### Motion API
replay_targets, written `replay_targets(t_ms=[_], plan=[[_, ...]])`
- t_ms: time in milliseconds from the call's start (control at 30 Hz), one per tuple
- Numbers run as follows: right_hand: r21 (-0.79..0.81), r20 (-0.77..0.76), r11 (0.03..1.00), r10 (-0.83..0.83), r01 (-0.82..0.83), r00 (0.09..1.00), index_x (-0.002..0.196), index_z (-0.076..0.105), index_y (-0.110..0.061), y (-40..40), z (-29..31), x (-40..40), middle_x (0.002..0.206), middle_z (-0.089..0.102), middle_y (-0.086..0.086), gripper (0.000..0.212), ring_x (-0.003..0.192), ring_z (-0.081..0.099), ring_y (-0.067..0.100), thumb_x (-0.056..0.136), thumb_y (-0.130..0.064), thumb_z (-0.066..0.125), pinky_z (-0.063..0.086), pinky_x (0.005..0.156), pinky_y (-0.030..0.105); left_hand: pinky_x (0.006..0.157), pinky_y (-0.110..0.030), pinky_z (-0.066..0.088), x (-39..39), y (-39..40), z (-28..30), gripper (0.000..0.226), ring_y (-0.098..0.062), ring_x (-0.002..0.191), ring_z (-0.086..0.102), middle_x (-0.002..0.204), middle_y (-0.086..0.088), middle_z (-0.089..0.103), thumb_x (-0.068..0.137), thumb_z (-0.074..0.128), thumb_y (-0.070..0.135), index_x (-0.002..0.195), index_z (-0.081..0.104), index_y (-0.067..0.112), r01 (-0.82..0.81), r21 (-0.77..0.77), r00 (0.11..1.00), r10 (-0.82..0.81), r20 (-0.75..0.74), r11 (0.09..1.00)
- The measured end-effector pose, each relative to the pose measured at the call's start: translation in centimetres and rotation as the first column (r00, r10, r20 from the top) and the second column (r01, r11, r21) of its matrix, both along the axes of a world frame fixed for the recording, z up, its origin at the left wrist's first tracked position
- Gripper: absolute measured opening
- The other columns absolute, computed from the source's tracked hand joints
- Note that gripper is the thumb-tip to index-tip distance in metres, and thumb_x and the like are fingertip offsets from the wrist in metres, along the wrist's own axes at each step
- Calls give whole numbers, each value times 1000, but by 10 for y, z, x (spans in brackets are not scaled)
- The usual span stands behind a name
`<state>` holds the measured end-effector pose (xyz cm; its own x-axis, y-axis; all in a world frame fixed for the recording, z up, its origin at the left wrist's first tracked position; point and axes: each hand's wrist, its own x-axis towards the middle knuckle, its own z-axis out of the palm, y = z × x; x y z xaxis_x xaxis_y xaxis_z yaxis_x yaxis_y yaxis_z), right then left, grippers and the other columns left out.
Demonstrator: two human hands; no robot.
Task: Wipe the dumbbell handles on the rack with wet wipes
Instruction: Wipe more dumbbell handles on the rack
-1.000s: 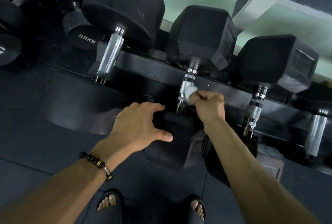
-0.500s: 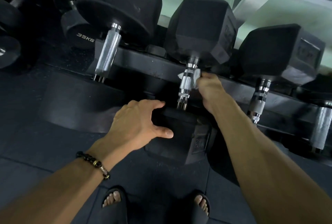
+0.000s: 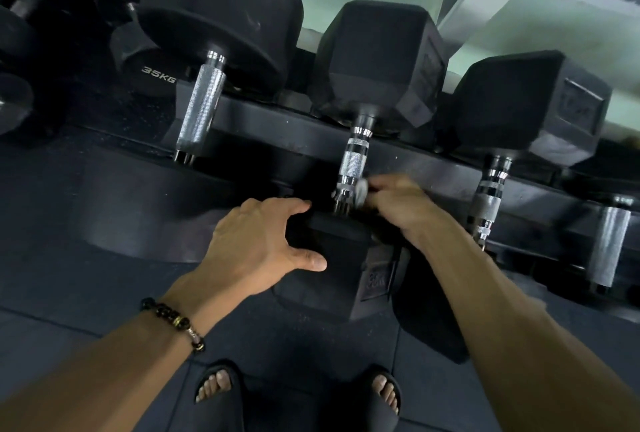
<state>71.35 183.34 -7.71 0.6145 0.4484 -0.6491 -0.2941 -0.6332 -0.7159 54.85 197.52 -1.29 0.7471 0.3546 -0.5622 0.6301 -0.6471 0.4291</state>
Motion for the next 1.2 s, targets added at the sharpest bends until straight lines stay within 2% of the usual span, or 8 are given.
replay_targets(t_ms=[133, 300, 467, 533, 633, 800, 967, 1200], plan=[[247, -88, 827, -499, 504, 862, 73, 73, -3, 42, 4, 30, 87, 70, 20, 25, 76, 56, 23, 59, 11, 57, 46, 71, 37, 105, -38, 37, 0, 0, 0, 91, -18, 134, 42, 140, 4, 53, 62, 78, 65, 143, 40, 45, -6, 6, 1000, 6, 14, 1000], [78, -128, 974, -203, 214, 971, 76, 73, -11, 12, 14, 3, 73, 74, 3, 38, 67, 65, 17, 76, 19, 50, 55, 61, 24, 106, -37, 36, 0, -1, 4, 91, -18, 135, 40, 143, 4, 51, 66, 76, 65, 145, 36, 44, 15, -12, 1000, -15, -3, 1000], [267, -226, 741, -574, 616, 787, 68, 64, -1, 43, 7, 37, 70, 67, 8, 32, 64, 60, 18, 73, 24, 44, 53, 65, 30, 105, -37, 37, 1, 0, 1, 91, -18, 134, 40, 143, 4, 50, 65, 75, 66, 145, 36, 45, 10, 2, 1000, -10, -2, 1000], [198, -272, 795, -518, 574, 811, 87, 71, 2, 35, 2, 23, 96, 74, 13, 29, 79, 69, 20, 75, 19, 51, 54, 71, 31, 105, -38, 37, 2, -1, 2, 92, -19, 134, 40, 143, 3, 50, 65, 75, 67, 145, 36, 45, 16, 5, 1000, -16, -16, 1000], [173, -244, 886, -385, 431, 890, 83, 69, 1, 16, 8, 9, 73, 73, 6, 35, 62, 68, 14, 73, 25, 46, 54, 55, 22, 106, -41, 37, 2, -2, 2, 92, -21, 134, 42, 143, 2, 50, 64, 75, 68, 144, 36, 46, 15, 8, 999, -15, -29, 1000], [227, -305, 624, -684, 748, 663, 90, 68, -6, 46, -3, 39, 86, 70, 10, 31, 71, 66, 21, 76, 18, 55, 56, 62, 34, 107, -41, 37, 1, -1, -1, 92, -19, 135, 41, 143, 3, 51, 63, 76, 67, 144, 38, 44, 13, -3, 1000, -13, -6, 1000], [8, -264, 973, -222, 232, 939, 91, 75, -7, -7, -3, 5, 88, 74, 12, 18, 74, 68, 22, 81, 5, 67, 57, 69, 32, 106, -40, 37, 1, -1, -1, 92, -20, 133, 43, 142, 4, 52, 62, 76, 67, 143, 39, 45, 10, 12, 1000, -10, -1, 1000], [133, 87, 869, -488, 476, 868, 69, 70, -13, 37, -10, 20, 70, 67, 2, 18, 67, 61, 16, 86, -8, 70, 52, 67, 26, 107, -39, 36, 0, -2, 0, 90, -20, 133, 41, 142, 3, 51, 63, 77, 66, 143, 39, 45, -8, 17, 1000, 8, 0, 1000]])
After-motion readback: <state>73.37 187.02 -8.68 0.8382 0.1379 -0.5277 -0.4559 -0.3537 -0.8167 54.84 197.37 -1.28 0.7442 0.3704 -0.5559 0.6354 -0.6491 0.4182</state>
